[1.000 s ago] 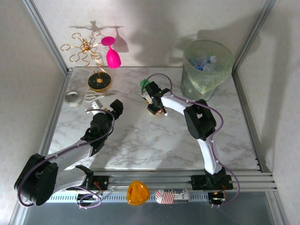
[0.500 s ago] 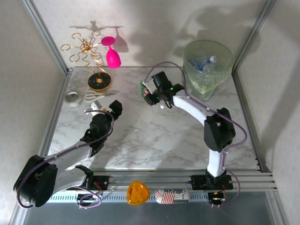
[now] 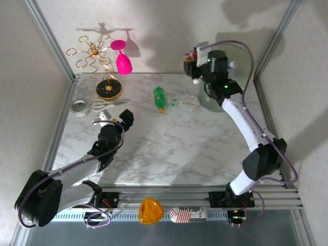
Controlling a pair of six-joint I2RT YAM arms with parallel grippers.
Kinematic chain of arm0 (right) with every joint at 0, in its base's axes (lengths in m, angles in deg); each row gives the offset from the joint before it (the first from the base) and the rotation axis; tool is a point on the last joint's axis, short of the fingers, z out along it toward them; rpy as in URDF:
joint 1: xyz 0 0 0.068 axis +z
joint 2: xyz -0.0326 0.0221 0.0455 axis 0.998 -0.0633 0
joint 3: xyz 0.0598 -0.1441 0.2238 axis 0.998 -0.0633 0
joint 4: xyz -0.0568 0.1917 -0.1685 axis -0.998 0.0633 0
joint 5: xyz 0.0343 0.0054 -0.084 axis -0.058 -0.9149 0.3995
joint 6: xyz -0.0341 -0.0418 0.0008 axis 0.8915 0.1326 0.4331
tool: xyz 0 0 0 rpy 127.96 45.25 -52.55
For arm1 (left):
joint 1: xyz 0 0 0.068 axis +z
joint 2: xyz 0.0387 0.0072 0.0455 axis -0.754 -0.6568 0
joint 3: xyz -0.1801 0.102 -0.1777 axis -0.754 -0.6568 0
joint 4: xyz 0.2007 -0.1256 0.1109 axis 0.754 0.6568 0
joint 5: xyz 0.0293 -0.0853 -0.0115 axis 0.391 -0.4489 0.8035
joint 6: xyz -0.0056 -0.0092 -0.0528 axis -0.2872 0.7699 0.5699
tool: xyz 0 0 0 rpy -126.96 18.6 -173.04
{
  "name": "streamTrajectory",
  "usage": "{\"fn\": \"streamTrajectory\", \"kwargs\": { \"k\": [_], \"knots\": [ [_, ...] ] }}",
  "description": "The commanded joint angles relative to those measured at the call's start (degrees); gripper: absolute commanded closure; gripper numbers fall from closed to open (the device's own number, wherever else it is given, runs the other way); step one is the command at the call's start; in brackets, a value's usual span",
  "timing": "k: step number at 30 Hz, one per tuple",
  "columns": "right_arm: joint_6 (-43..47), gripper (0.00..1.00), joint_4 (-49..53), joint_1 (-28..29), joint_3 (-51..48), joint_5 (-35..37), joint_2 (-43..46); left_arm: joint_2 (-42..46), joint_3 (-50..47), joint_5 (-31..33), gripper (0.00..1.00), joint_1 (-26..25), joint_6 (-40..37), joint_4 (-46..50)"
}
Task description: Put the plastic bottles in the bin
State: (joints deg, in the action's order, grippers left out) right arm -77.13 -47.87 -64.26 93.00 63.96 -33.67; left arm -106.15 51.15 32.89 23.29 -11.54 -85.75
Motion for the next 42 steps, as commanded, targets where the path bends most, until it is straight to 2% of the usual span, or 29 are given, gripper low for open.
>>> {"fn": "streamTrajectory", "kwargs": {
  "k": [1, 8, 10, 20, 33, 36, 40, 42],
  "knots": [
    [-3.5, 0.52, -6.4, -3.6, 2.5, 6.4, 2.5, 0.2, -0.8, -0.8, 0.00, 0.7, -1.0, -1.7],
    [0.9, 0.52, -10.1, -9.1, 5.2, 21.8, 0.3, 0.2, -0.7, -0.7, 0.00, 0.8, -1.6, -1.7],
    [2.0, 0.52, -9.4, -10.6, 6.5, 24.3, -1.2, 0.1, -0.6, -0.9, 0.00, 0.8, -1.7, -1.7],
    [-6.0, 0.51, -2.0, -18.7, 9.0, 18.8, -6.7, -1.0, 0.8, -3.3, 0.00, 0.8, -2.3, -1.6],
    [-14.2, 0.47, 3.8, -22.3, 11.1, 12.3, -13.3, -0.6, 1.5, -5.0, 0.00, 0.8, -2.8, -0.7],
    [-14.7, 0.38, 4.5, -22.4, 11.6, 12.0, -14.4, -0.6, 1.8, -5.8, 0.00, 0.8, -3.2, -0.6],
    [-14.6, 0.10, 3.9, -22.3, 11.7, 10.9, -13.8, -1.1, 2.8, -7.6, 0.00, 0.8, -4.0, -0.2],
    [-14.0, 0.02, 3.6, -22.3, 12.0, 9.0, -13.3, -1.9, 3.4, -8.6, 0.00, 0.8, -4.2, -0.7]
  ]
}}
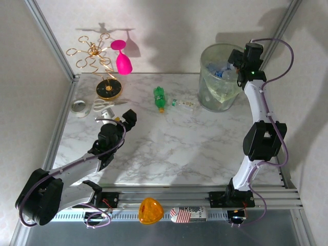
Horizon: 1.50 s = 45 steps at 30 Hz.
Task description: Put the plastic bottles in the bin
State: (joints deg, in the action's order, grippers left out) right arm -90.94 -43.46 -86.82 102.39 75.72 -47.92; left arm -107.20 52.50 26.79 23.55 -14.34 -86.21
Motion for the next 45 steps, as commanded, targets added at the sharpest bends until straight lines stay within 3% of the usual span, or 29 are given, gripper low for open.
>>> {"fn": "streamTrajectory", "kwargs": {
  "k": [1, 11, 19, 22, 27, 33, 39, 45],
  "knots": [
    [-0.1, 0.01, -0.4, 0.3, 3.2, -3.4, 1.2, -1.6, 2.5, -3.0, 0.00, 0.4, -1.4, -0.6],
    [-0.7, 0.01, -2.5, 2.0, -0.9, -9.1, 12.1, -13.5, 12.8, -6.8, 0.00, -2.1, -2.3, -0.9],
    [-5.2, 0.01, -13.7, 10.9, -21.1, -22.4, 25.6, -27.5, 29.0, -3.6, 0.00, -8.0, -8.3, 7.8],
    [-6.2, 0.01, -16.5, 15.4, -27.7, -23.9, 28.1, -33.0, 35.8, -0.6, 0.00, -9.7, -10.7, 13.4],
    [-9.0, 0.01, -20.4, 20.5, -36.9, -25.7, 30.3, -42.4, 46.2, 3.6, 0.02, -11.0, -12.7, 20.7],
    [-12.2, 0.01, -26.1, 22.7, -45.8, -26.8, 30.8, -54.0, 59.4, 10.9, 0.05, -11.0, -14.5, 30.7],
    [-12.5, 0.01, -24.4, 23.0, -49.4, -26.3, 29.6, -61.5, 67.3, 11.8, 0.14, -10.7, -15.0, 35.4],
    [-11.9, 0.01, -22.8, 23.0, -51.2, -26.0, 29.2, -65.6, 70.9, 12.0, 0.16, -9.5, -14.3, 37.7]
  ]
}}
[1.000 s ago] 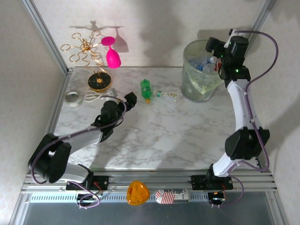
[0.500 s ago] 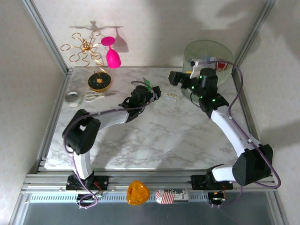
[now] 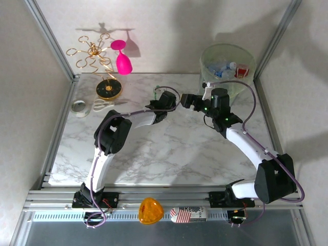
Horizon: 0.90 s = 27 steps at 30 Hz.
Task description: Put the plastic bottles in the bin
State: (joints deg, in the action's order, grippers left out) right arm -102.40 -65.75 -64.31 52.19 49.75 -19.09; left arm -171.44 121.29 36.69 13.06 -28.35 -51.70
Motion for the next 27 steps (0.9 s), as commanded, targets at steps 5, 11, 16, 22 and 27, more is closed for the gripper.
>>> {"fn": "streamTrajectory", "kwargs": {
  "k": [5, 11, 16, 22, 27],
  "knots": [
    [0.0, 0.01, 0.1, 0.5, -1.1, 0.6, 0.7, -4.1, 4.5, 1.9, 0.22, 2.0, 0.1, 5.0],
    [0.4, 0.01, 0.6, 0.5, -1.2, 1.4, 1.4, -5.0, 4.3, 0.6, 0.32, 2.8, 0.3, 4.6],
    [0.1, 0.01, 0.6, 0.5, -1.3, 1.3, 1.3, -4.2, 3.3, 0.2, 0.50, 2.8, -0.1, 3.6],
    [-1.2, 0.01, -0.1, 0.5, -1.2, -0.3, 0.0, 2.5, -5.1, 1.2, 0.57, 2.8, -0.1, -3.2],
    [-2.3, 0.01, -1.4, 0.5, -0.3, -1.5, -1.0, 13.1, -17.7, -1.8, 0.59, 2.8, 0.1, -14.0]
  ]
}}
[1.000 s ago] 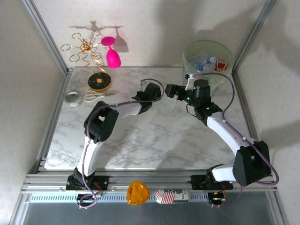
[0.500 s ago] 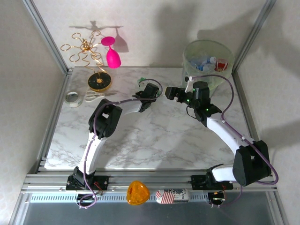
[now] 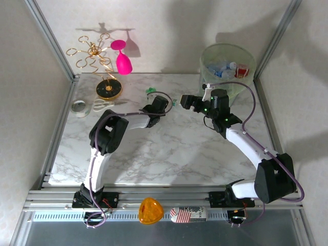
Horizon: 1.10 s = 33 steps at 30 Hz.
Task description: Put the plastic bottles in the bin
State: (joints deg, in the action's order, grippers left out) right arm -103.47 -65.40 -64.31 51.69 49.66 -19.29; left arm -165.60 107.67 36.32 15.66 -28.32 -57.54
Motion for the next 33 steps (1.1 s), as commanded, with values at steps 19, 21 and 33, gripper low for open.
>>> {"fn": "streamTrajectory", "kwargs": {
  "k": [19, 21, 33],
  "knots": [
    [-7.4, 0.01, -15.2, 4.8, 5.2, -17.2, -9.6, 38.4, -42.3, -25.4, 0.65, -3.0, -1.2, -42.6],
    [-7.7, 0.01, -15.4, 5.7, 6.0, -17.9, -11.2, 39.7, -43.3, -26.6, 0.65, -3.7, -2.0, -43.1],
    [-7.6, 0.21, -15.2, 9.3, 9.2, -21.0, -15.9, 40.2, -42.4, -28.1, 0.64, -7.3, -5.0, -41.1]
  ]
}}
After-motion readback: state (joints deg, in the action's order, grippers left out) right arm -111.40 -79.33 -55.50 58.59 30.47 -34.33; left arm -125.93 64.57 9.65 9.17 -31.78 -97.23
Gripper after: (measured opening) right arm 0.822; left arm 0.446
